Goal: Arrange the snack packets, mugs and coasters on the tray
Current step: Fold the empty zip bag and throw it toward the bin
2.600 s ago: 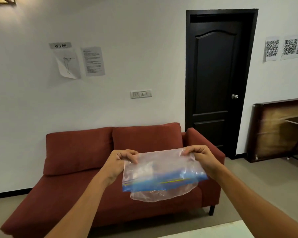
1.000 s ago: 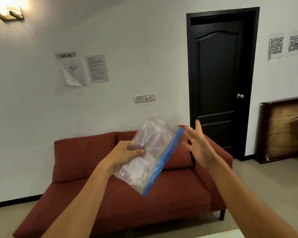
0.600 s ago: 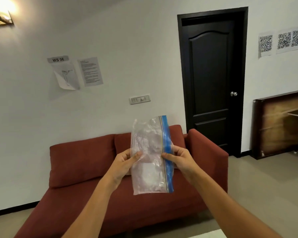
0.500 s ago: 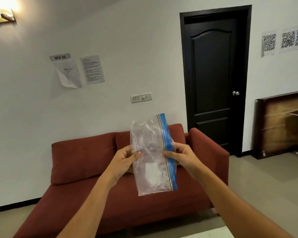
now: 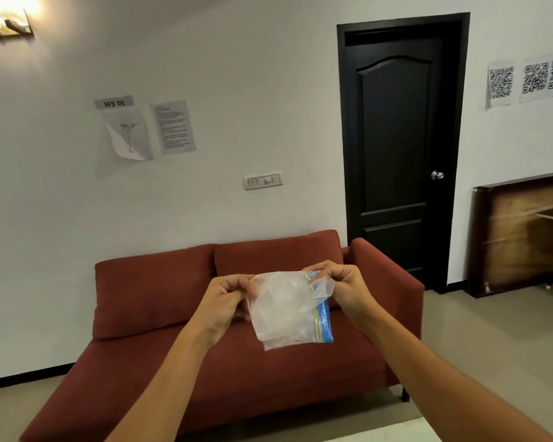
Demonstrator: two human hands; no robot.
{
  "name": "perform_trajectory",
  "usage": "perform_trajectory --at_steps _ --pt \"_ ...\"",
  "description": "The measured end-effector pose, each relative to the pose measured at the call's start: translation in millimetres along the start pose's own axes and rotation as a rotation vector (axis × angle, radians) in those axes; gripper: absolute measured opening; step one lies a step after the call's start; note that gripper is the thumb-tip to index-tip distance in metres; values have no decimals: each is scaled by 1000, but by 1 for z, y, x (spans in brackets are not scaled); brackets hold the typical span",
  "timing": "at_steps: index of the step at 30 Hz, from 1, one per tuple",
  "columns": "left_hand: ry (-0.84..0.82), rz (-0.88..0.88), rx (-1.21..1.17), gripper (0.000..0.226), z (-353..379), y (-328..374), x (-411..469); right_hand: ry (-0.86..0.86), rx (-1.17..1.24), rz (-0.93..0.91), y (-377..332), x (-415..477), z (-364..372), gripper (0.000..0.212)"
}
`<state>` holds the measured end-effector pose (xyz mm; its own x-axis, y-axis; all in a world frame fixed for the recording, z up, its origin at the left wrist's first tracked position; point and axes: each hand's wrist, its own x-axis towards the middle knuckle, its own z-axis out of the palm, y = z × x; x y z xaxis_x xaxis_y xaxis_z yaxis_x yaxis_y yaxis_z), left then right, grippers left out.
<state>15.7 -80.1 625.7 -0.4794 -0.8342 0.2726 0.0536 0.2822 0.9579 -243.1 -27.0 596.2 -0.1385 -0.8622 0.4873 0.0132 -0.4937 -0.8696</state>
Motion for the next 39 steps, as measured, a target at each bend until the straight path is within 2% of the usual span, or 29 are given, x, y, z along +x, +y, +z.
perform_trajectory --at_steps 2,4,5,8,10,11,14,16,18,21,23,25,26,27,29,30,33,35,36,37,39 --pt "-15 27 -29 44 -1 1 0 -6 14 -27 -1 1 2 29" --pt "-46 30 -57 28 -2 6 -3 -3 39 -53 -3 2 2 32" --pt "-83 4 -94 31 -3 9 -4 4 51 -64 -4 4 2 32" --pt "-222 -132 -220 67 -5 15 -7 12 48 -86 -4 8 4 34" --pt "-250 -216 -246 76 -4 18 -9 -8 25 -106 -5 9 6 36" --pt "-262 -243 -204 75 -3 19 -10 -23 15 -116 -5 10 7 37" --pt "-296 -212 45 47 4 20 -10 -54 -37 -143 -5 12 10 39" --pt "-248 -157 120 47 6 19 -8 -106 -95 -127 -8 13 6 33" --pt "-183 -138 125 46 1 18 -7 -233 -145 -31 -17 13 -4 31" --pt "-112 -124 262 40 -8 17 -4 -320 -195 104 -39 18 -22 57" --pt "-147 -62 447 39 -5 23 0 -366 -343 119 -56 26 -16 69" --pt "-240 20 542 41 4 36 7 -487 -613 154 -68 32 2 83" --pt "-264 53 560 41 9 42 10 -551 -734 177 -69 32 11 80" --pt "-262 90 587 42 13 46 15 -588 -809 193 -66 33 18 67" --pt "-194 156 653 47 14 51 23 -542 -780 190 -56 30 24 32" --pt "-132 161 638 59 13 52 26 -474 -703 182 -50 28 24 23" --pt "79 -30 396 127 14 44 22 -232 -538 124 -33 20 25 17" --pt "123 -136 246 148 24 36 17 -100 -418 98 -23 13 32 15" --pt "117 -139 203 143 29 29 15 -48 -351 84 -20 10 36 16" --pt "98 -112 168 128 32 20 15 -11 -292 70 -18 8 40 17" --pt "54 -86 88 84 33 5 13 7 -175 67 -16 5 42 20"
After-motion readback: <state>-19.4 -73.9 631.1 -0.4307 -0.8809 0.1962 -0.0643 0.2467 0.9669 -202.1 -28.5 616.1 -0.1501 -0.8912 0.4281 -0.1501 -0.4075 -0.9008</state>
